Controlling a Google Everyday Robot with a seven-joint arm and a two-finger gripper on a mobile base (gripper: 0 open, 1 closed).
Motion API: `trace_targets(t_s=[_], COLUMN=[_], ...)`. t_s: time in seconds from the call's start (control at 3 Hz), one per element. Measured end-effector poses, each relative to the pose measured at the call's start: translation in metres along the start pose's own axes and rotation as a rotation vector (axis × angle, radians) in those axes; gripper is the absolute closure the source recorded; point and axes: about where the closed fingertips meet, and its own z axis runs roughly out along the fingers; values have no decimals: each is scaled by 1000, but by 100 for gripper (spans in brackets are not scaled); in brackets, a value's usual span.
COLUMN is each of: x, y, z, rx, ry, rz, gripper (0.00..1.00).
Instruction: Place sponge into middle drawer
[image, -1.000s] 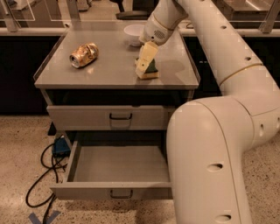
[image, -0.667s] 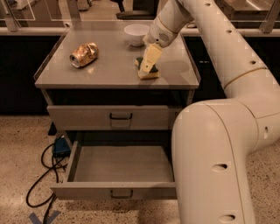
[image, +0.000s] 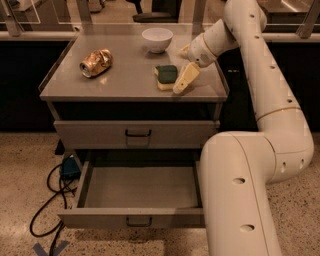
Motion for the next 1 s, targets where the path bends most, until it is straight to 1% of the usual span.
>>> trace_targets(t_s=[0.33, 0.67, 1.0], x=[-3, -3, 1], y=[-7, -7, -4], z=[2, 2, 18], rx=[18, 18, -13], ry=[-12, -12, -25], rz=[-3, -3, 24], gripper=[0, 0, 0])
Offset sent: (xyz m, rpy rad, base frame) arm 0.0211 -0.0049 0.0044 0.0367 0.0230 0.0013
